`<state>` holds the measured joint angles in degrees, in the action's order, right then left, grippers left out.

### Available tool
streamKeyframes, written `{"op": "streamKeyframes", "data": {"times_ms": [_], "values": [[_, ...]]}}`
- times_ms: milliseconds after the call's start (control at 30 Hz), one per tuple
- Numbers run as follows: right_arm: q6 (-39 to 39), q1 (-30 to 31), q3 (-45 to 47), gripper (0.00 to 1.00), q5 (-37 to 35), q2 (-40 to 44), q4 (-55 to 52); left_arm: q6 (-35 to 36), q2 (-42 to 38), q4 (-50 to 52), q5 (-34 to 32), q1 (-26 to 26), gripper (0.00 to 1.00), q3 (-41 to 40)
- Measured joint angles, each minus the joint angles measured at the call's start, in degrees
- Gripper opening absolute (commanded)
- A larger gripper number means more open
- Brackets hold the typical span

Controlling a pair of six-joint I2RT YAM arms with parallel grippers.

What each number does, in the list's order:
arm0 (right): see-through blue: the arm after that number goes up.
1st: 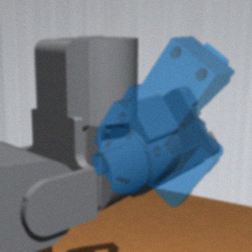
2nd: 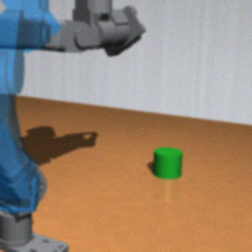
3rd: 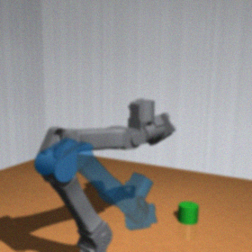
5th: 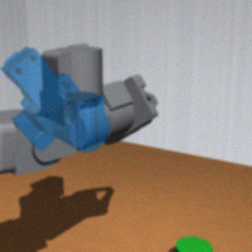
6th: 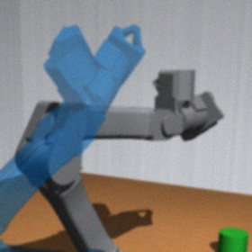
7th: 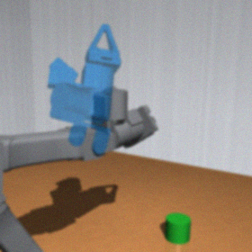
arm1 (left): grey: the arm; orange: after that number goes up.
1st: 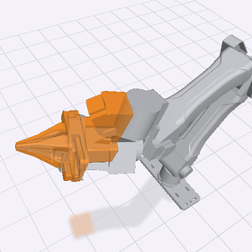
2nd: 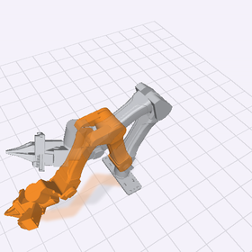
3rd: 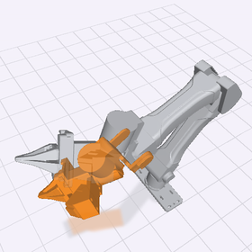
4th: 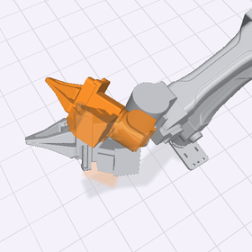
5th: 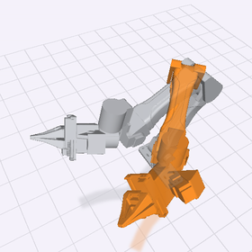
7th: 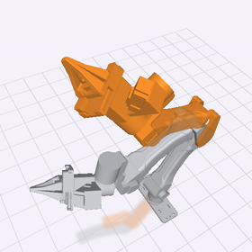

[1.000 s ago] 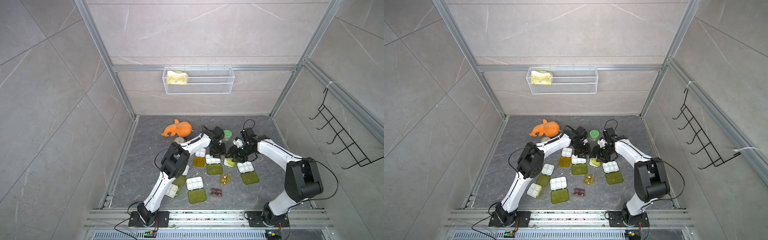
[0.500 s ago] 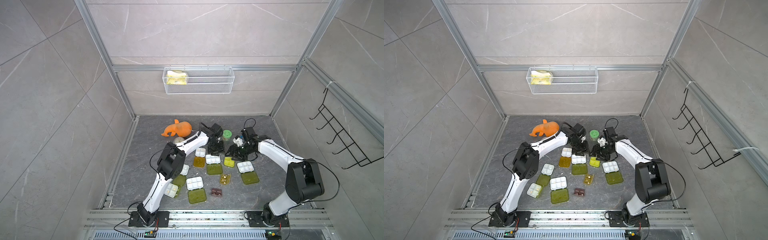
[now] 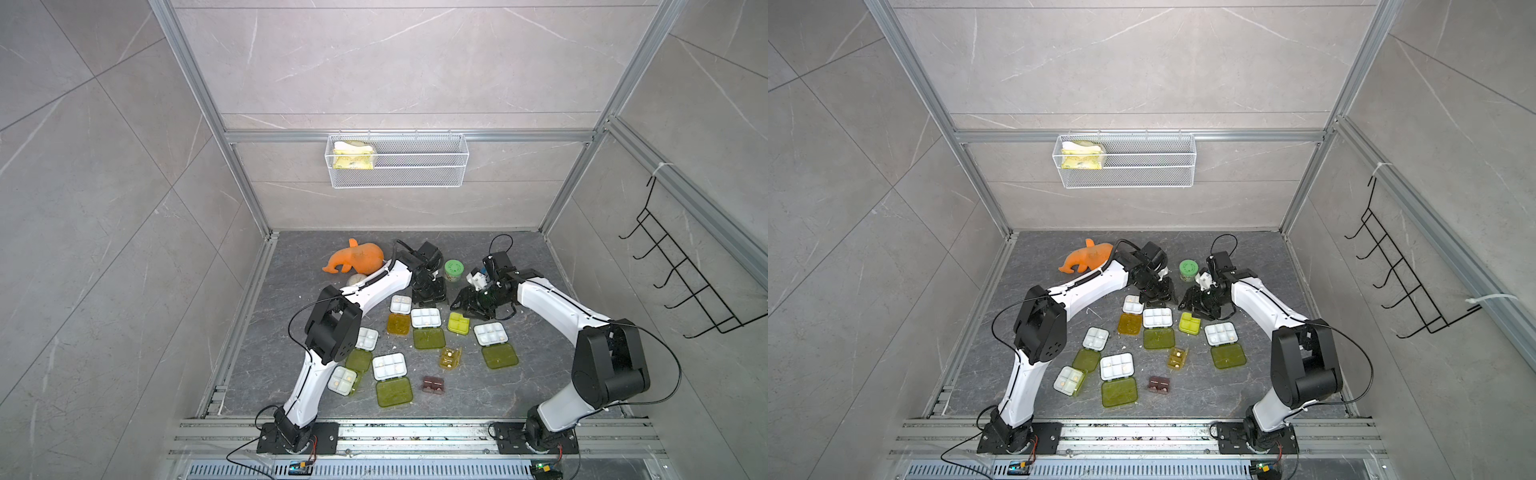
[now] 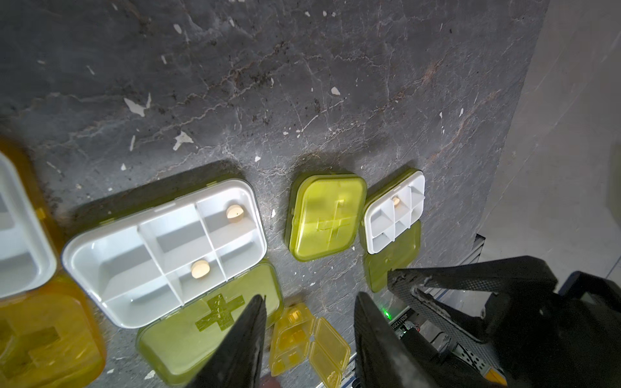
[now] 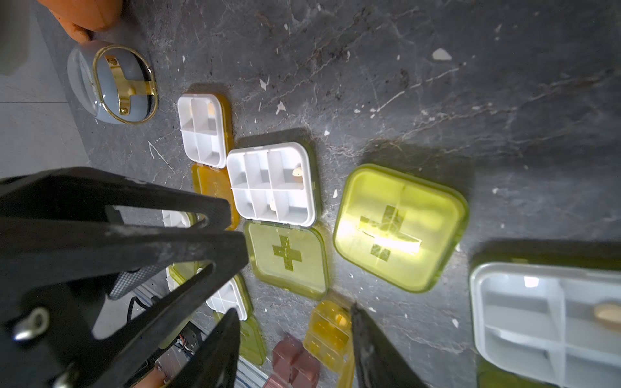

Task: Close pillboxes
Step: Close the lid on the pillbox.

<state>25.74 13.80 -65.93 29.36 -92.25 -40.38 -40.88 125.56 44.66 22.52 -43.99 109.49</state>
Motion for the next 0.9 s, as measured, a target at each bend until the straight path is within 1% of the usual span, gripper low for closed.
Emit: {"op": "streamKeyframes", "data": {"times_ms": [100, 167, 400, 733, 800, 900], "values": [[0.0, 0.0, -0.2, 0.46, 0.0, 0.0, 0.2, 0.0, -1.0, -0.1, -0.3, 0.0, 0.41, -2.3], [0.0, -0.1, -0.5, 0.44, 0.0, 0.0, 0.2, 0.0, -1.4, -0.1, -0.8, 0.0, 0.41, -3.8], [0.0, -1.0, -0.7, 0.29, 0.0, 0.0, 1.0, 0.0, -4.0, 0.1, -2.1, 0.9, 0.39, -8.7], [0.2, -1.0, -0.7, 0.21, 0.5, -2.1, 3.4, 0.3, -11.1, -1.8, -4.1, 1.9, 0.39, -14.0], [0.2, -1.1, -0.4, 0.17, 0.5, -3.0, 3.9, 0.4, -12.7, -2.9, -4.3, 1.9, 0.39, -15.8], [0.2, -1.2, 0.5, 0.14, 0.5, -3.8, 4.3, 0.4, -14.3, -4.2, -4.4, 1.9, 0.39, -18.0]]}}
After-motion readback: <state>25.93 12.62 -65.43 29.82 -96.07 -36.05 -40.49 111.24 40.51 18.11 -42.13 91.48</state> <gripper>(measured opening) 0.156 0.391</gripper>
